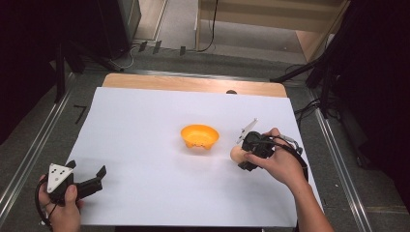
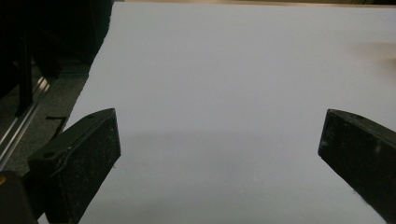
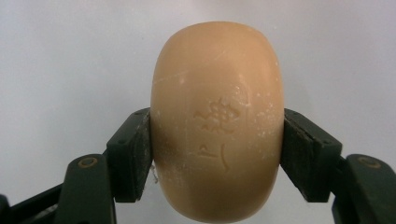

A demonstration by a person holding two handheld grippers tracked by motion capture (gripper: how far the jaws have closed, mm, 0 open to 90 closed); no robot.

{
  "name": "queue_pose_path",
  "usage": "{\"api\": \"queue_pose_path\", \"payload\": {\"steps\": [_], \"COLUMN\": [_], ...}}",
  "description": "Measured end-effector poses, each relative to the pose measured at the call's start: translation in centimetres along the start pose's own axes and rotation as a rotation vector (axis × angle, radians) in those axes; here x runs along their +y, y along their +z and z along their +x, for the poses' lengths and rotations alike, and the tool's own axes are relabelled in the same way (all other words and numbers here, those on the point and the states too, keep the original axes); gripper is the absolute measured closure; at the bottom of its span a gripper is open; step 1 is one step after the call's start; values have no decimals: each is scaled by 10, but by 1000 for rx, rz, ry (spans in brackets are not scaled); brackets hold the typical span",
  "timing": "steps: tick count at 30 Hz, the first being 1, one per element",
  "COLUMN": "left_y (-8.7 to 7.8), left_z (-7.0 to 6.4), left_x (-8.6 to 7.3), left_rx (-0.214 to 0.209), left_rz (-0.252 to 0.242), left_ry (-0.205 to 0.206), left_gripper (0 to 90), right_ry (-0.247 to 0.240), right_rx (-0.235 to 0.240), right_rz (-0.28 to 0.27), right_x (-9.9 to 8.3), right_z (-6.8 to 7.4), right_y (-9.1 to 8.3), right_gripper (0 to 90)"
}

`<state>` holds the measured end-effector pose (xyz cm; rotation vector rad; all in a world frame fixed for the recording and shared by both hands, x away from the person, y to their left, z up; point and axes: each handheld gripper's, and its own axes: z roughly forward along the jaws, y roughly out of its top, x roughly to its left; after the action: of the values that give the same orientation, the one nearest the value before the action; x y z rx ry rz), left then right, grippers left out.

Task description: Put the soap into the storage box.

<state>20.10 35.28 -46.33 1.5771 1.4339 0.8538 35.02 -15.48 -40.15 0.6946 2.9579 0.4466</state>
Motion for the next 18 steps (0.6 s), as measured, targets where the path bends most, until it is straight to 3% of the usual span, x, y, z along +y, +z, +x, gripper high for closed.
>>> {"api": "queue_pose_path", "payload": {"steps": [11, 18], "left_y": [0, 0], "left_z": [0, 0], "left_x": [0, 0], "left_rx": [-1, -2], "left_rz": [0, -1], "left_ry": [-1, -3], "left_gripper": [0, 0], "right_ry": [-103, -126], "right_rx": [-8, 6], "right_rz": [-50, -66], "right_x": [16, 25], "right_z": [-2, -3], "right_y": [-4, -7], "right_gripper": [330, 330]}}
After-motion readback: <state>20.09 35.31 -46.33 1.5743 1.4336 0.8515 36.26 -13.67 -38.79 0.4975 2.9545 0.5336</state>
